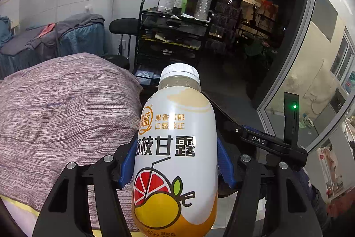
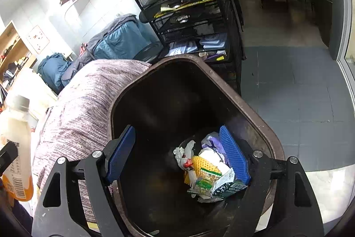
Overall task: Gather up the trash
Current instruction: 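Lower the orange-labelled drink bottle into the bin and open the left gripper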
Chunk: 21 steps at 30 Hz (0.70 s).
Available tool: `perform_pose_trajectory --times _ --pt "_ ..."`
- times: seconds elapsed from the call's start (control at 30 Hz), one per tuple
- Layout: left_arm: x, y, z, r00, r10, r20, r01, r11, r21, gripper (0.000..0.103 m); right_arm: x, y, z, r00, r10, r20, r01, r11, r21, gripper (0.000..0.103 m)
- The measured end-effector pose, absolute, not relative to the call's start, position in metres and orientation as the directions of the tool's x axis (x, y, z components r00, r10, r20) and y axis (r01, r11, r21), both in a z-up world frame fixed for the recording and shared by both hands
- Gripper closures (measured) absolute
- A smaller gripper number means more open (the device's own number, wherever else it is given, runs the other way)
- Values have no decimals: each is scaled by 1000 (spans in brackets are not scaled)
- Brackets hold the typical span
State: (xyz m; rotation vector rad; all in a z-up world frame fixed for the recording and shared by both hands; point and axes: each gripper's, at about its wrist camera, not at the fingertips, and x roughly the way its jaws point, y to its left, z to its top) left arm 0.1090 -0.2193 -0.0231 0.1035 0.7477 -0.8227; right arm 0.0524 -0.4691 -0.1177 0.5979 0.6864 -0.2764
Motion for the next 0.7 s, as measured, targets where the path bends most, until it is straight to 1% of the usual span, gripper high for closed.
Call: perform_pose_trajectory --times 0.1,0.33,0.43,0.57,0.7 --pt "114 -230 -24 419 -638 -647 706 676 -210 42 47 -471 -114 754 -56 -655 428 798 424 25" --pt "120 -263 -33 375 -636 -675 731 650 -207 42 38 -476 -106 769 -92 -632 444 789 425 23" --pt "124 -278 -39 365 -625 -690 739 646 -194 42 32 -480 -103 773 -124 -622 464 780 420 19" --pt "130 -294 -46 347 -617 -707 745 639 -192 42 24 -489 -100 774 -154 -614 485 767 420 19" --pt "137 -308 -54 327 -606 -725 746 637 -196 42 19 -495 -97 759 -212 -616 523 762 381 18"
